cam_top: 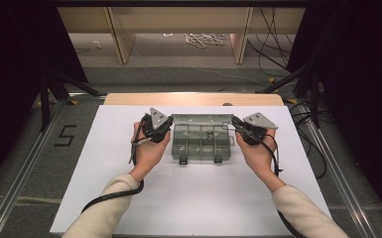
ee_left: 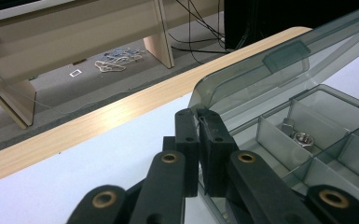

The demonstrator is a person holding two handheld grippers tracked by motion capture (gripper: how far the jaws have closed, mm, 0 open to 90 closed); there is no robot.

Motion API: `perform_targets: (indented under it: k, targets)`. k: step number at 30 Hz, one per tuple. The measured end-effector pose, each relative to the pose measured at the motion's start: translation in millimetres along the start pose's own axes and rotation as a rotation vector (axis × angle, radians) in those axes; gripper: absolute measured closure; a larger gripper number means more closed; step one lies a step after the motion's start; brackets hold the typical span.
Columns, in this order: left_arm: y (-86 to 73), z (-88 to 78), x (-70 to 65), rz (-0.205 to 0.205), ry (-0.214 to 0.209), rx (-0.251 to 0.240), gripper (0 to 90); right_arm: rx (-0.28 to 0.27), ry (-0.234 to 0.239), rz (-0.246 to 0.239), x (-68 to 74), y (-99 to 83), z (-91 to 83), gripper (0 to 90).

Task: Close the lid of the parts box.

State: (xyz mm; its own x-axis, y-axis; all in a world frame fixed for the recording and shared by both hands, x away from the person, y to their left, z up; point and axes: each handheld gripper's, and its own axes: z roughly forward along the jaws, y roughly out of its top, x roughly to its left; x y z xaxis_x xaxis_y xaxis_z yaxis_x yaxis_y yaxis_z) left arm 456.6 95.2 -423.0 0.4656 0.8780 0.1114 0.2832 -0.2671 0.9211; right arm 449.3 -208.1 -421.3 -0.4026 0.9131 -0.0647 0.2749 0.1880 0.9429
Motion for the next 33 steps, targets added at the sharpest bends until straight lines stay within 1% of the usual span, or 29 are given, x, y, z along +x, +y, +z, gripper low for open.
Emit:
perform_targets:
  k: [1, 2, 3, 4, 6, 7, 8, 9, 10, 12, 13, 14, 16, 17, 19, 22, 23, 24, 28, 29, 30, 32, 33]
  targets:
    - [-0.4, -0.3, -0.4, 0.000, 0.001, -0.001, 86.8, 0.013, 0.001, -0.002, -0.1, 0.0, -1.2, 87.0]
    - [-0.6, -0.6, -0.6, 0.003, 0.002, 0.000, 86.9, 0.010, 0.007, 0.000, -0.1, -0.4, -1.4, 87.0]
    - [-0.9, -0.9, -0.8, 0.003, 0.004, 0.001, 86.9, 0.003, 0.003, 0.001, 0.4, -0.9, -1.0, 87.0]
    - [-1.4, -1.0, -1.2, -0.002, 0.001, 0.000, 87.0, 0.007, 0.007, 0.010, 1.3, -1.3, -1.5, 87.0]
    - [-2.1, -1.3, -1.4, 0.000, 0.001, -0.001, 87.0, 0.011, 0.011, 0.006, 1.4, -1.8, -2.2, 87.0]
    - [-2.4, -1.5, -1.7, -0.003, 0.001, -0.002, 87.0, 0.003, 0.002, -0.006, 0.9, -2.1, -2.0, 87.0]
    - [-2.8, -1.6, -1.8, -0.003, 0.000, -0.003, 87.1, 0.007, 0.004, -0.008, 0.9, -2.2, -2.5, 87.0]
    - [-2.9, -2.4, -1.4, 0.006, 0.009, -0.002, 87.2, 0.006, 0.003, -0.010, 1.1, -2.4, -2.9, 87.0]
    - [-3.6, -2.2, -1.8, -0.001, 0.002, -0.001, 87.3, 0.008, 0.001, -0.008, 1.3, -2.6, -3.1, 87.0]
    - [-4.5, -2.3, -1.8, -0.004, 0.000, -0.003, 87.6, 0.016, 0.005, -0.002, 2.1, -2.7, -3.9, 87.0]
    - [-4.8, -2.4, -1.9, -0.003, 0.000, -0.003, 87.7, 0.011, 0.001, -0.023, 1.0, -2.8, -4.1, 87.0]
    - [-5.2, -2.8, -2.0, -0.005, -0.001, -0.003, 87.8, 0.019, 0.009, -0.011, 2.0, -3.2, -4.6, 87.1]
    - [-5.9, -3.7, -2.3, 0.000, 0.000, -0.001, 88.1, 0.017, 0.010, -0.019, 1.7, -4.0, -5.0, 87.2]
    - [-6.3, -3.8, -2.7, -0.006, -0.009, 0.000, 88.3, 0.022, 0.006, -0.016, 2.0, -4.3, -5.7, 87.2]
    - [-6.9, -4.3, -3.0, -0.006, -0.006, 0.000, 88.5, 0.025, 0.014, -0.010, 2.7, -4.9, -6.1, 87.3]
    - [-7.3, -3.9, -3.0, -0.006, -0.009, -0.003, 88.5, 0.023, 0.013, -0.010, 3.0, -5.0, -6.0, 87.4]
    - [-7.1, -4.2, -2.8, 0.002, -0.004, -0.003, 88.5, 0.021, 0.010, -0.014, 3.1, -5.0, -6.1, 87.4]
    - [-7.0, -4.6, -3.3, 0.003, 0.001, -0.002, 88.5, 0.021, 0.009, -0.015, 3.0, -5.1, -6.1, 87.5]
    - [-7.6, -4.8, -3.5, 0.000, -0.002, -0.002, 88.5, 0.022, 0.016, -0.015, 3.2, -5.7, -6.4, 87.6]
    - [-7.7, -5.1, -3.7, -0.002, -0.001, -0.002, 88.5, 0.010, 0.005, -0.035, 1.9, -5.6, -6.2, 87.6]
    - [-7.9, -5.2, -3.9, -0.004, -0.001, -0.001, 88.5, 0.008, 0.005, -0.036, 1.9, -5.8, -6.2, 87.6]
    - [-8.0, -5.3, -4.1, -0.001, -0.001, 0.000, 88.4, 0.010, 0.005, -0.039, 2.0, -5.9, -6.4, 87.7]
    - [-8.2, -5.4, -4.1, -0.001, -0.001, 0.000, 88.4, 0.020, 0.008, -0.033, 2.5, -5.8, -7.3, 87.7]
